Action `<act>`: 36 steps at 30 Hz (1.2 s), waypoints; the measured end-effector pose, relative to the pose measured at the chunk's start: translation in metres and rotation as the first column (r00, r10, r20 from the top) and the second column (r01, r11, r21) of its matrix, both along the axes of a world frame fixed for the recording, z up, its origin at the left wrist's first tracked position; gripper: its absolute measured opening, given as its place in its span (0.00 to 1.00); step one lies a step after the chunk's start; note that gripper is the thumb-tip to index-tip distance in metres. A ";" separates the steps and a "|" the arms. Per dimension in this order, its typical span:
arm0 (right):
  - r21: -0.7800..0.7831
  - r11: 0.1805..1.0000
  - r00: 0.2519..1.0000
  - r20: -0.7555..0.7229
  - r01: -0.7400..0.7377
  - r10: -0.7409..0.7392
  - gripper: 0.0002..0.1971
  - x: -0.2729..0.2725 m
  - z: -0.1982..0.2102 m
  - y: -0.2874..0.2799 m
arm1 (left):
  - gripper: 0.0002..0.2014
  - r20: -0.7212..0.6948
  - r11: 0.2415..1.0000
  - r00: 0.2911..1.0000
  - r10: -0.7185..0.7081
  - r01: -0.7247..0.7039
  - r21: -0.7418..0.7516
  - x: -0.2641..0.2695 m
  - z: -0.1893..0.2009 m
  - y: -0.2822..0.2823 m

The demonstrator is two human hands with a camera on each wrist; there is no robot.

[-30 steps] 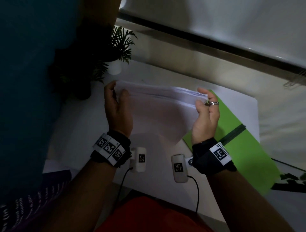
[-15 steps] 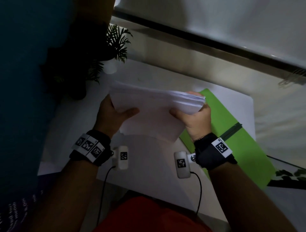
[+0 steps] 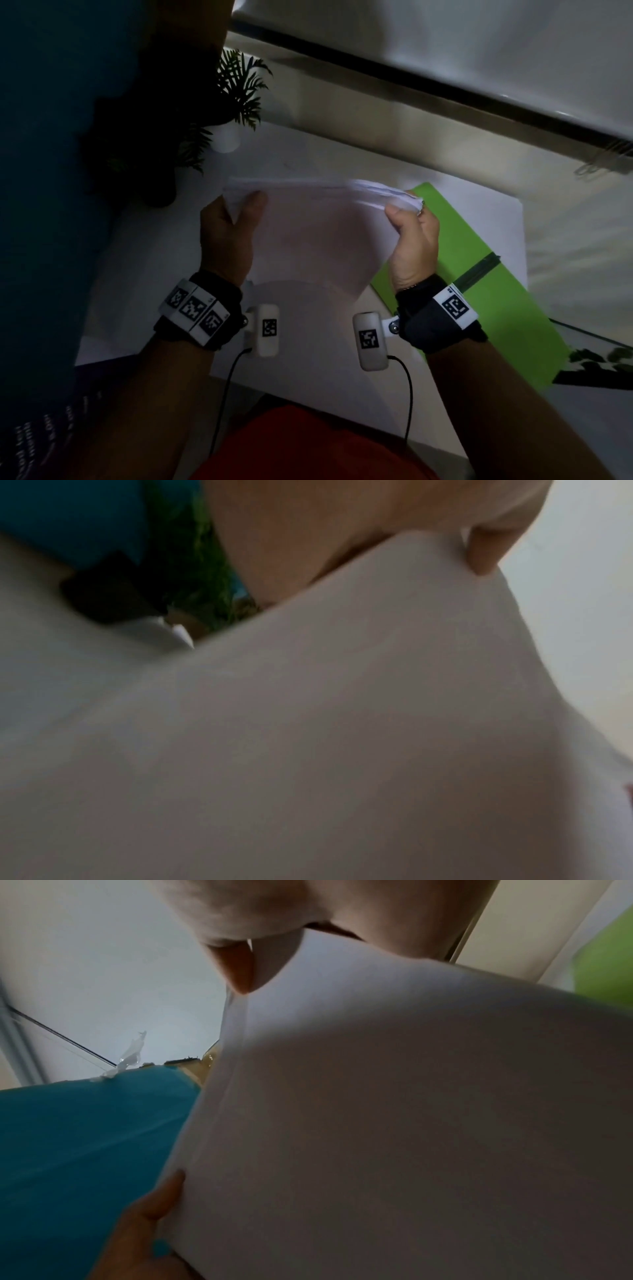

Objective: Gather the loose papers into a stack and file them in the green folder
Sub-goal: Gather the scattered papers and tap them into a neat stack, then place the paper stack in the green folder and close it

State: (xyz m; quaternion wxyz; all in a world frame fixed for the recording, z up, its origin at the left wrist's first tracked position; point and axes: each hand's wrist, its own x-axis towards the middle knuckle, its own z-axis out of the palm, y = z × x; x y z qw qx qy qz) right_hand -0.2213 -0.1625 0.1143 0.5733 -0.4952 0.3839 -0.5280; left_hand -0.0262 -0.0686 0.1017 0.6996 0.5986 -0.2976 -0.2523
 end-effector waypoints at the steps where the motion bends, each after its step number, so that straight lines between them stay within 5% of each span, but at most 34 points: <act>1: -0.004 1.000 1.000 0.006 -0.014 0.014 0.08 -0.001 -0.001 0.000 | 0.04 -0.020 1.000 1.000 0.021 -0.021 -0.017 -0.002 0.002 0.000; 7: -0.082 0.990 0.973 -0.207 -0.116 0.097 0.16 -0.008 -0.007 0.004 | 0.27 0.038 0.998 0.997 -0.061 0.060 0.024 0.000 -0.004 0.000; 14: 0.011 0.988 0.945 -0.293 -0.152 0.148 0.18 -0.009 -0.024 0.000 | 0.25 -0.025 0.954 0.984 -0.174 0.174 0.244 0.014 -0.027 0.009; 26: 0.126 0.987 0.934 -0.331 -0.102 0.139 0.23 -0.006 -0.058 0.020 | 0.19 -0.086 0.951 0.992 -0.094 0.115 0.288 -0.011 -0.041 0.020; 32: 0.165 0.982 0.896 -0.418 -0.090 0.152 0.11 -0.006 -0.032 0.012 | 0.13 -0.030 0.946 0.994 -0.103 0.107 0.306 -0.001 -0.031 0.009; 36: 0.161 0.980 0.909 -0.382 -0.115 0.169 0.14 -0.033 -0.017 0.005 | 0.14 -0.036 0.934 0.973 -0.227 0.228 0.276 -0.006 -0.015 -0.016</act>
